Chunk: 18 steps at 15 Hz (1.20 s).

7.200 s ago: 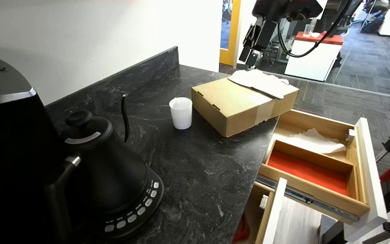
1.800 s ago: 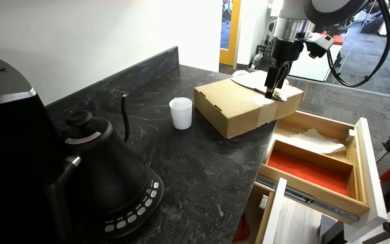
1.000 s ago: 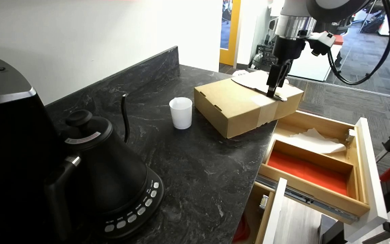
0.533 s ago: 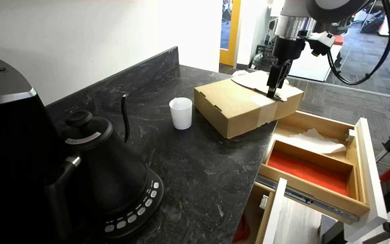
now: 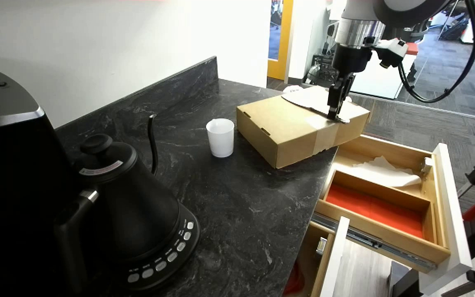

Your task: Put the knife into drawer

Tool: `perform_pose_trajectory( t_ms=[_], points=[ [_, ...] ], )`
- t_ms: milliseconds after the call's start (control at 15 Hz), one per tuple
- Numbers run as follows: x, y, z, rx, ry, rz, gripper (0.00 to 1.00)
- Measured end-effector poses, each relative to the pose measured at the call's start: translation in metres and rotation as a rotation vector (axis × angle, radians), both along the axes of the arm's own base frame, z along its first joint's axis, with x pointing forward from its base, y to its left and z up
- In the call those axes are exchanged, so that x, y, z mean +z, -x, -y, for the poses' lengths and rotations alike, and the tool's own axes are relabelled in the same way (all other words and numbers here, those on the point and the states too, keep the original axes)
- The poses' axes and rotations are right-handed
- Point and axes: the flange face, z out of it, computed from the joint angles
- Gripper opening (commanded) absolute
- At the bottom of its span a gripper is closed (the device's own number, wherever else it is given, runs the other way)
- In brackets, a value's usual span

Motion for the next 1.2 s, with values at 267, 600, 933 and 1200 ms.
perform_pose_trajectory(
  t_ms=[267,600,933,1200],
  points=[
    [0.0003,-0.0001,0.0001,0.000,0.000,0.001,0.07],
    [0.0003,0.0000,0.0001,0.000,0.000,0.001,0.07],
    [0.0002,-0.0005,-0.0042,0.007,-0.020,0.004,0.07],
    [0.0002,-0.0007,-0.0066,0.006,-0.025,0.005,0.07]
  ],
)
